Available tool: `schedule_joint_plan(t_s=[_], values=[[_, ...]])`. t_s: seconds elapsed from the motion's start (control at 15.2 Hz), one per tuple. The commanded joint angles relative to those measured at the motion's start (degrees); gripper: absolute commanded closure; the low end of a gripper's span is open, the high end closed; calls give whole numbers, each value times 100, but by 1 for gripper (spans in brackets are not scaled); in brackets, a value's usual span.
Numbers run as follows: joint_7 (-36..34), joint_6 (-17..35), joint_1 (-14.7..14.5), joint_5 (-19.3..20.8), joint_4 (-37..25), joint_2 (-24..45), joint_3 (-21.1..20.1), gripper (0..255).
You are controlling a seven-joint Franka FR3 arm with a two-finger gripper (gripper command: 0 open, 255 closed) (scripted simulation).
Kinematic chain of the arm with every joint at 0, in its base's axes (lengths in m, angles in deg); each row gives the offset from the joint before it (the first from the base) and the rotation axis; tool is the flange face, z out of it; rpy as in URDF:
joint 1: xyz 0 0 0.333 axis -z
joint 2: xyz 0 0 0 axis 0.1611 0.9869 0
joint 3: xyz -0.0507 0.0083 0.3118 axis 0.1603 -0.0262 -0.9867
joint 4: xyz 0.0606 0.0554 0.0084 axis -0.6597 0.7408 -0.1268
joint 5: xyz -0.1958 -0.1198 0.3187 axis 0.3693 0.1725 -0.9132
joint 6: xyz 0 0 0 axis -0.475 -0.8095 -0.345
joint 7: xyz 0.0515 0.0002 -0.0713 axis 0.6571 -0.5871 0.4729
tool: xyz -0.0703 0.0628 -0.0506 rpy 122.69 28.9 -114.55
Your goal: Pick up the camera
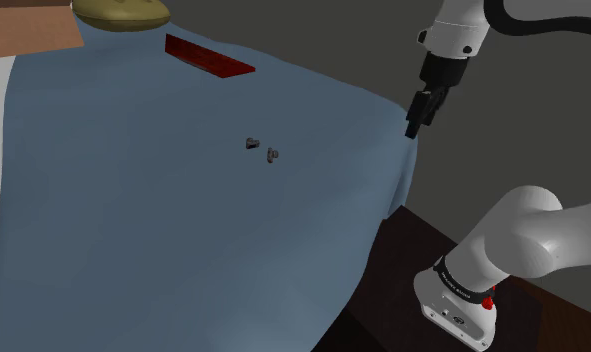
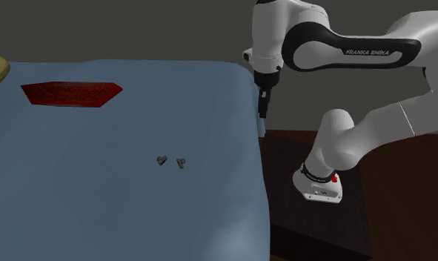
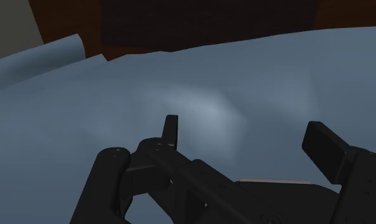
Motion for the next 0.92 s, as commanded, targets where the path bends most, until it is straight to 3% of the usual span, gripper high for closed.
schedule_joint_plan(t_s=[0.0, 0.86], values=[[0, 0, 0, 0, 0, 0, 0, 0], [-600, 1814, -229, -640, -845, 2243, -576, 0]])
